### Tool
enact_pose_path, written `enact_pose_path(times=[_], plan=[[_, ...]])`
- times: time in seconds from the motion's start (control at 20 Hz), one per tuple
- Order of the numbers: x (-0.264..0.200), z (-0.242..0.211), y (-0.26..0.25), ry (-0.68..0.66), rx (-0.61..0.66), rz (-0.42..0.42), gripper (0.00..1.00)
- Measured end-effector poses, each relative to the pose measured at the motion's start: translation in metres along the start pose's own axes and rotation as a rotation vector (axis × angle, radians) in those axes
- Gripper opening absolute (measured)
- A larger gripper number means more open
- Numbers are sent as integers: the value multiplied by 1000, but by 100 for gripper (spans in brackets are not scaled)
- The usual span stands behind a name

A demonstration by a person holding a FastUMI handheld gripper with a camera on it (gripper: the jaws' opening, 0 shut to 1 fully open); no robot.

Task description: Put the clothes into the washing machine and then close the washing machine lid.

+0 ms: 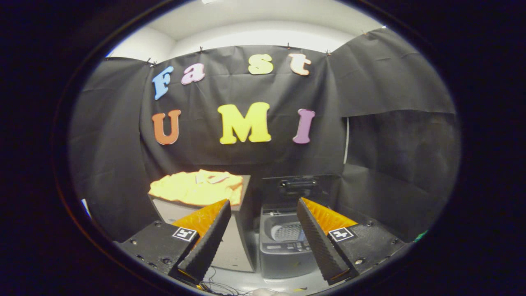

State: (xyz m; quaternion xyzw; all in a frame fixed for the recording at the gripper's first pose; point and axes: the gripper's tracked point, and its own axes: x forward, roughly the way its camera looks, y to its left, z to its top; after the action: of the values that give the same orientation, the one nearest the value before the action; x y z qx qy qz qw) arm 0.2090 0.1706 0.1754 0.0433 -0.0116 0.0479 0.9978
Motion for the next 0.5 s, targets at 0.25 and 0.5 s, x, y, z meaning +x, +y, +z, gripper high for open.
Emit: enact_pose_path(times=[0.25,0.5], plan=[[88,16,69,48,5,82,100],[168,3,130,175,27,118,100]])
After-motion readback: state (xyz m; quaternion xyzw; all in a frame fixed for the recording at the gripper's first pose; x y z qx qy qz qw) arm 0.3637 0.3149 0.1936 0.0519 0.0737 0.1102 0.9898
